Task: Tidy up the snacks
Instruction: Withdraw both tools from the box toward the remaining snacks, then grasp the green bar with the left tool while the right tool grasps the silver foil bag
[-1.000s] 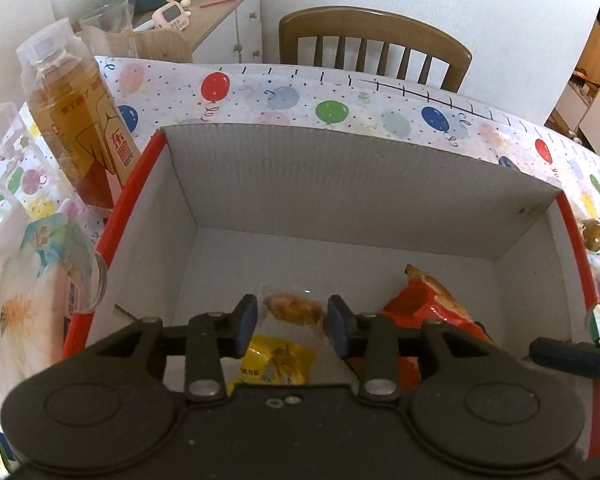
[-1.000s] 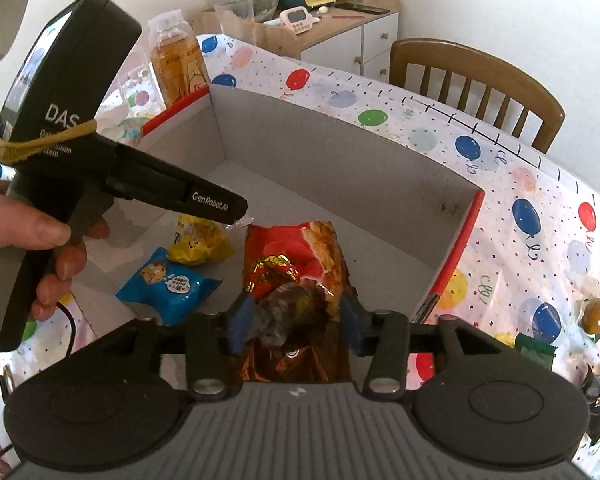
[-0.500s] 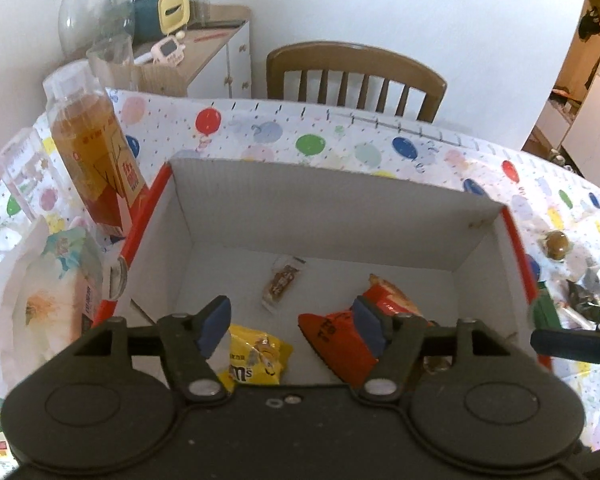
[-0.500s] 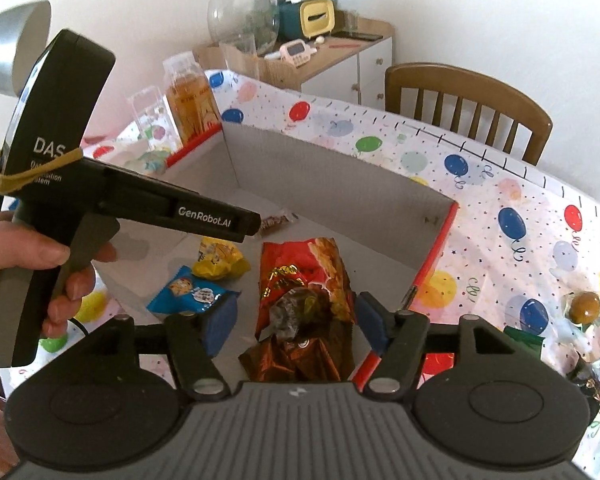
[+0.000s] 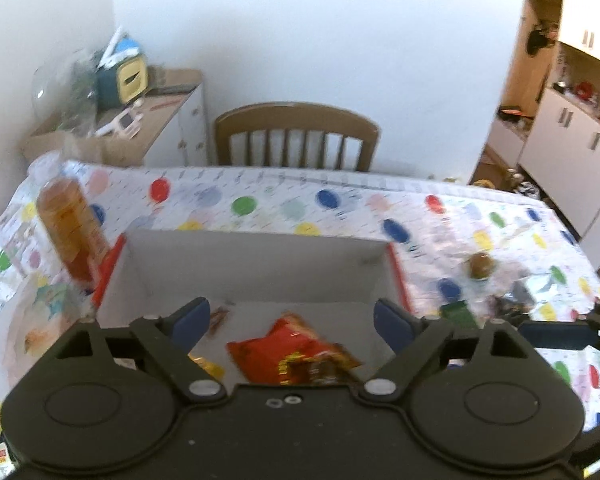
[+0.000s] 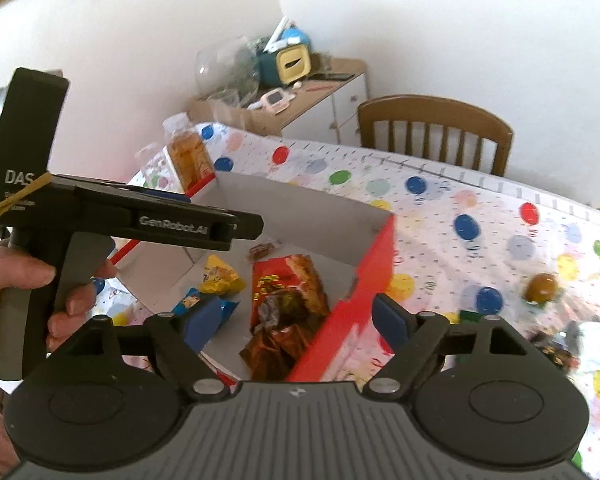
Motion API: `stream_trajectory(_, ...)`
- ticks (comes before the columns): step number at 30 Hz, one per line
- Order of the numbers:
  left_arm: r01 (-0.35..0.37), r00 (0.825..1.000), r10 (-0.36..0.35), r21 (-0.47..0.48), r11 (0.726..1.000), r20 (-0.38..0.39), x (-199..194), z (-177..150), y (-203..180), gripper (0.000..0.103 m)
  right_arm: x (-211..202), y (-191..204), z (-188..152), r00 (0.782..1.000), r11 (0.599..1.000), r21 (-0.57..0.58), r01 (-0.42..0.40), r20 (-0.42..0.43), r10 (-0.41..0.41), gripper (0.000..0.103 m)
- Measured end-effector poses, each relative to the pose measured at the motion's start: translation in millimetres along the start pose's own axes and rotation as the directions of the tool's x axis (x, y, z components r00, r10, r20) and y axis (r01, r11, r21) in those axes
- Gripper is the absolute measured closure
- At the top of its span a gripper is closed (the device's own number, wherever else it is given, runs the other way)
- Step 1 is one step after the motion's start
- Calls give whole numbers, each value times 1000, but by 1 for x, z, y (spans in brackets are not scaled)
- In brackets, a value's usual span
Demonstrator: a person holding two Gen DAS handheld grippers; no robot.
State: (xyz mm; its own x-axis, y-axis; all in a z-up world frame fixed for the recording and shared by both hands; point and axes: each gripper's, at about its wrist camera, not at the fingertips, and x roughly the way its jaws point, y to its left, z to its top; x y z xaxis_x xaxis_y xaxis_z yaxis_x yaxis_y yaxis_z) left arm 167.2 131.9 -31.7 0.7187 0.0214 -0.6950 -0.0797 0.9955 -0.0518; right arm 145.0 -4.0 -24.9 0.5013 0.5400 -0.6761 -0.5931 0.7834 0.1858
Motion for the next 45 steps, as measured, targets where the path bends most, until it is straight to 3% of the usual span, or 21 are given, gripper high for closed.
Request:
stream_trajectory(10,91,992,-98,93,991,73,-13,4,-72,2,-56,-47,-18,993,994,67,85,75,-90,20)
stream_trajectory(16,147,987,-155,127,981,53,-7,3,-117,1,-86,-90,-35,981,981,131,146,107,-161,20)
stream_trajectory(24,184,982,-187,145,972,7,16,-4,-171,1,-111,-154,-61,965,953,201,225,89,-247,20)
stream_trajectory(32,158,987,-154,138,978,-38,44,-10,-203,1,-122,-216,-83,946,926,239,294,64,-317,20)
stream_trajectory(45,44,988,-36,51,998,-150,105,-22,-198,4,-88,-300,-101,943,899,293,326,-30,-332,20)
